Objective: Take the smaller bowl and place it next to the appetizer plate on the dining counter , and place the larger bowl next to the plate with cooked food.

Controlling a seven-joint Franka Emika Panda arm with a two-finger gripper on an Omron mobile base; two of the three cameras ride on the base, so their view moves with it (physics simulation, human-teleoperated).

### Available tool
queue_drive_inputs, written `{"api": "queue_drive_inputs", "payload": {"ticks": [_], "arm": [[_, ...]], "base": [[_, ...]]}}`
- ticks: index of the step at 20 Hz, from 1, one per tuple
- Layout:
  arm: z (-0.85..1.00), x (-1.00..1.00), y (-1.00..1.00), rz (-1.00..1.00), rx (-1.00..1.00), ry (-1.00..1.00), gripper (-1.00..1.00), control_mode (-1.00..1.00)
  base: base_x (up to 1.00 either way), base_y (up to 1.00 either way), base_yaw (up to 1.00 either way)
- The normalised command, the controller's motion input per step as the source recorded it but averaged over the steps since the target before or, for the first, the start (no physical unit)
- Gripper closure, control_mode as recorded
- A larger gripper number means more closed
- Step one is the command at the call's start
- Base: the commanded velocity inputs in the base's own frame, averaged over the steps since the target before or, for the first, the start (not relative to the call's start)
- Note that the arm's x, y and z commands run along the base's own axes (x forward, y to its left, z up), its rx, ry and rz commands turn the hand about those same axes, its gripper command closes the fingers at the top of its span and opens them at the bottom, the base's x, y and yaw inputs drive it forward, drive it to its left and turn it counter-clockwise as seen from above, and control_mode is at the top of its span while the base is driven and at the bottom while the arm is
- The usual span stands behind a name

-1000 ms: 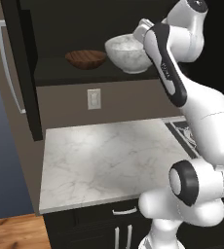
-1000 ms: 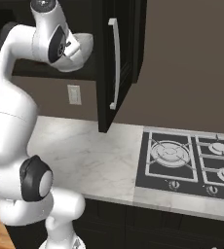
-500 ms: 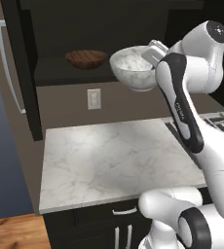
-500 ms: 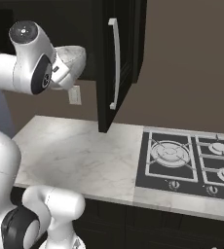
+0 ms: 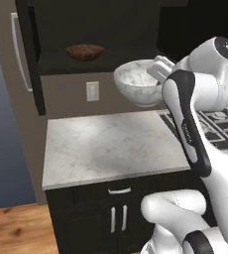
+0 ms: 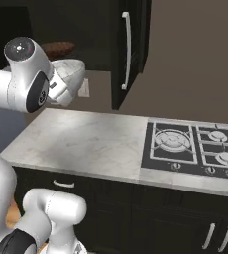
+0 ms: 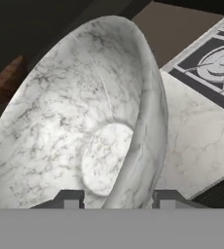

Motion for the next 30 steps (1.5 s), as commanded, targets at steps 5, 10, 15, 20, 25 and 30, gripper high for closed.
{"api": "queue_drive_inputs", "payload": {"ticks": [5,10,15,20,25,30], "arm": [[0.0,0.0,0.0,0.0,0.0,0.0,1.0,1.0],[0.0,0.0,0.0,0.0,0.0,0.0,1.0,1.0],[0.0,0.0,0.0,0.0,0.0,0.0,1.0,1.0],[0.0,0.0,0.0,0.0,0.0,0.0,1.0,1.0],[0.0,0.0,0.0,0.0,0.0,0.0,1.0,1.0],[0.0,0.0,0.0,0.0,0.0,0.0,1.0,1.0]], "base": [[-0.94,0.0,0.0],[-0.68,0.05,-0.09],[-0.37,0.22,-0.3],[-0.22,0.3,-0.43],[-0.32,0.21,-0.54],[-0.56,0.27,-0.55]]}}
